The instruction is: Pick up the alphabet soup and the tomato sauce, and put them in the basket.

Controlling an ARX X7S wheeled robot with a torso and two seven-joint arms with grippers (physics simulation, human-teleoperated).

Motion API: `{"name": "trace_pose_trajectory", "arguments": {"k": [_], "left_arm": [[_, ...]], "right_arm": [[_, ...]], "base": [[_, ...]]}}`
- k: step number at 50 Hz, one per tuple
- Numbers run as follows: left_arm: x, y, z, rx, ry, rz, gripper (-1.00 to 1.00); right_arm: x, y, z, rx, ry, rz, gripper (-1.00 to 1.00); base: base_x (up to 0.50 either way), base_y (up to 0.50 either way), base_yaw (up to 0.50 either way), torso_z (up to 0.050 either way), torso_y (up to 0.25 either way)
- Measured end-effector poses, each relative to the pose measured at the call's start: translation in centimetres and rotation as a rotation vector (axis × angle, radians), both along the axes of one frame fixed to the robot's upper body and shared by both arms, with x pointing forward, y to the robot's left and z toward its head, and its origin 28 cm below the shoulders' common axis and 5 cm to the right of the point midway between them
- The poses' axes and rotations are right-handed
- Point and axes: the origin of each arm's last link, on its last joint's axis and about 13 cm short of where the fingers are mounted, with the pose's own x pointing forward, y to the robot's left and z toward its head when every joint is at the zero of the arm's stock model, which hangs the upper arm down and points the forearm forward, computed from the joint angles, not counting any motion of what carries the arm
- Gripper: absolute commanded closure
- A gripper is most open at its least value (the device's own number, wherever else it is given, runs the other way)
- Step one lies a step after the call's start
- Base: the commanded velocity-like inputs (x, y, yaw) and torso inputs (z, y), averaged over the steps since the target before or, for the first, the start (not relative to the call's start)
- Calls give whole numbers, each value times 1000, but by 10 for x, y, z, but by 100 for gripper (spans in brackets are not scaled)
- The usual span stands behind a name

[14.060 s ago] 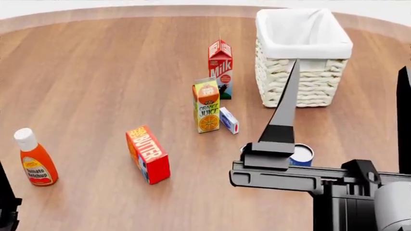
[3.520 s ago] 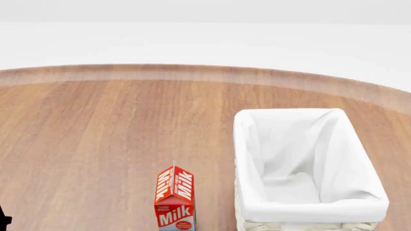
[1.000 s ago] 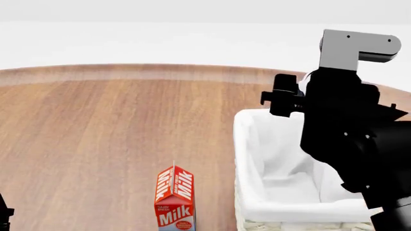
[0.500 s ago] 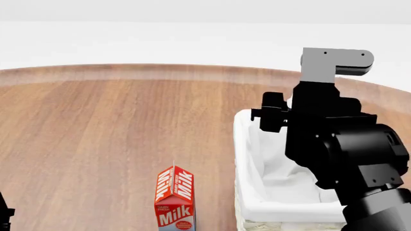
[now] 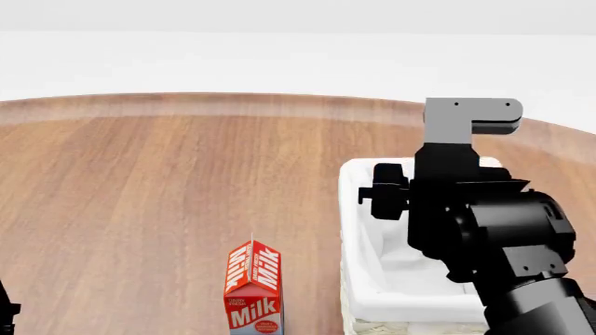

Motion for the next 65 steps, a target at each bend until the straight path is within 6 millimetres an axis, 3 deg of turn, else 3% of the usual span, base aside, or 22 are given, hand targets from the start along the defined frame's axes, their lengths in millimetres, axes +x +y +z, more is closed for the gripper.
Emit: {"name": "trace_pose_trajectory", "arguments": {"k": [22, 43, 44, 65], "left_arm": [[0, -1, -1, 1, 5, -3, -100], [1, -1, 0, 3, 4, -3, -100], [1, -1, 0, 3, 4, -3, -100], [0, -2, -1, 2, 7, -3, -100]], "right_arm": [[-3, -2, -17, -18, 75, 5, 100], [-4, -2, -20, -26, 85, 8, 100], [-4, -2, -20, -26, 86, 6, -100], [-2, -1, -10, -51, 53, 12, -100]], "base": [[0, 0, 0, 0, 0], [0, 0, 0, 0, 0], [0, 0, 0, 0, 0], [0, 0, 0, 0, 0]]}}
